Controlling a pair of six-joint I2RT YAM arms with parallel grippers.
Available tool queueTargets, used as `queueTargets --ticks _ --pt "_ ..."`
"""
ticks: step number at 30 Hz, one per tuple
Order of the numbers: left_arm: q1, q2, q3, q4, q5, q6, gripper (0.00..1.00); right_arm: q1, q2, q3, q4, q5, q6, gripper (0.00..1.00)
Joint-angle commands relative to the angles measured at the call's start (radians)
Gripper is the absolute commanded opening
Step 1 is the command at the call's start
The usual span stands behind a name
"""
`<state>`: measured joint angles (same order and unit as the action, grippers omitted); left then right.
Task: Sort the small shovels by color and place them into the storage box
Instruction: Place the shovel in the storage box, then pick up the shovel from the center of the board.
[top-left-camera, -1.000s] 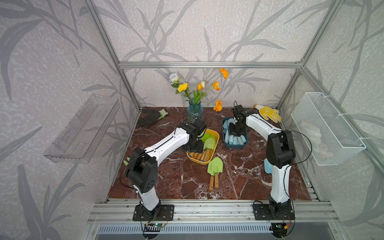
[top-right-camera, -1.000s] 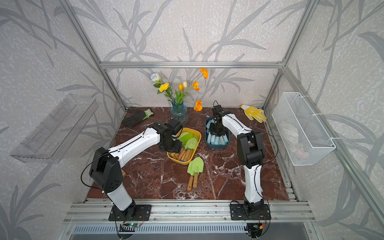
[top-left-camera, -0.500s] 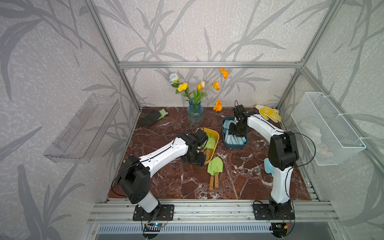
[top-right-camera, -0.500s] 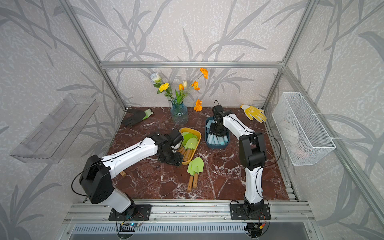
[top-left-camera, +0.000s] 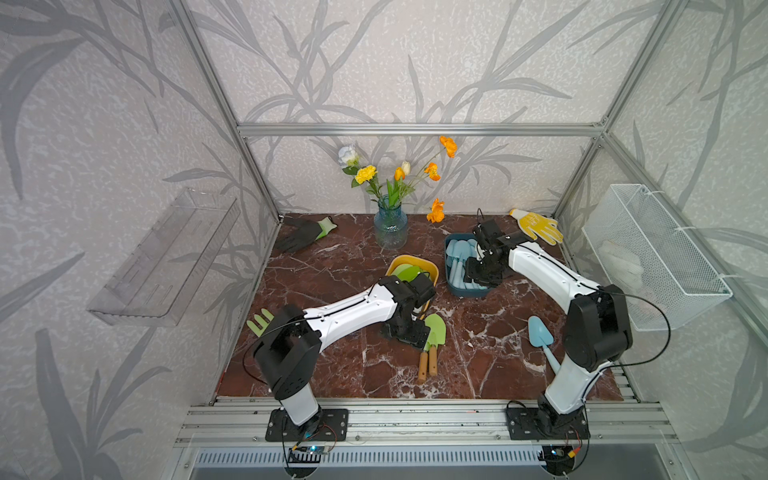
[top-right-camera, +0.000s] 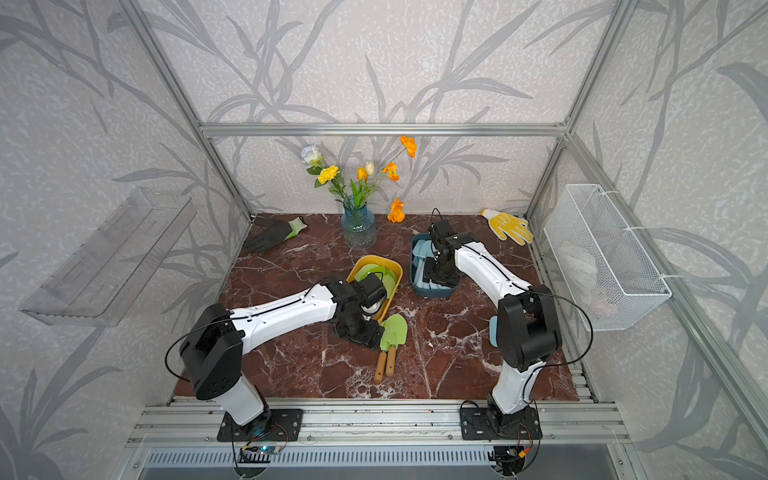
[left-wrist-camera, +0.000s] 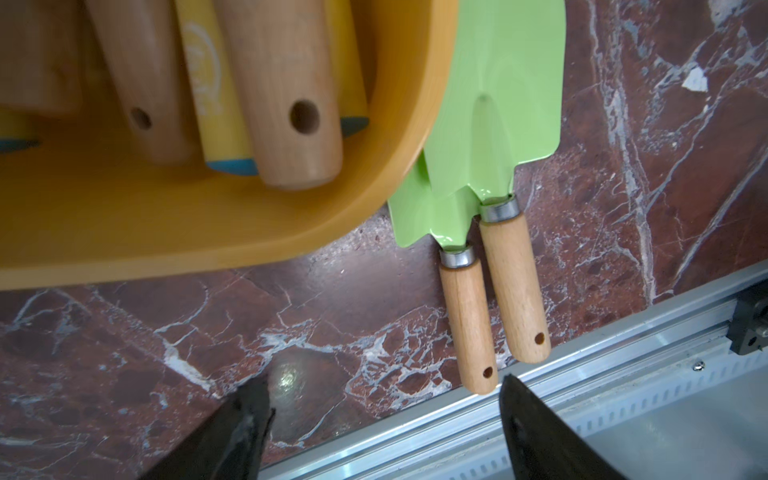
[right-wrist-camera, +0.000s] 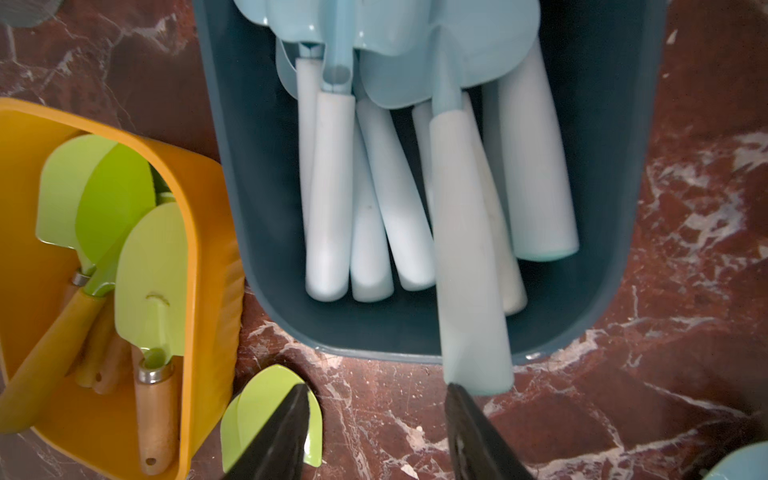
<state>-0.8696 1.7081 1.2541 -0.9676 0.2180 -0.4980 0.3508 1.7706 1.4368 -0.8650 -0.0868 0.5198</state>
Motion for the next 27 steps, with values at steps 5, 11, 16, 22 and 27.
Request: queueTargets --ticks 5,11,16,22,27 --pt "-0.049 0.085 -0.008 0.054 0.017 -0.079 0.83 0.001 -0.096 -0.034 -0.031 0.006 -0.049 0.54" --pt "-0.086 0.125 -0.043 0.113 0.037 -0.118 0.81 0.001 -0.106 -0.057 -0.032 -0.004 -0.064 0.54" --pt "-0.104 0.138 -0.098 0.14 0.015 -0.171 0.68 0.001 -0.116 -0.066 -0.031 -0.007 -0.078 0.54" --pt "-0.12 0.145 -0.153 0.139 -0.003 -0.217 0.49 0.001 -0.117 -0.073 -0.027 -0.017 -0.087 0.54" --pt "-0.131 0.15 -0.114 0.096 -0.042 -0.205 0.14 0.001 -0.117 -0.076 -0.019 -0.02 -0.089 0.54"
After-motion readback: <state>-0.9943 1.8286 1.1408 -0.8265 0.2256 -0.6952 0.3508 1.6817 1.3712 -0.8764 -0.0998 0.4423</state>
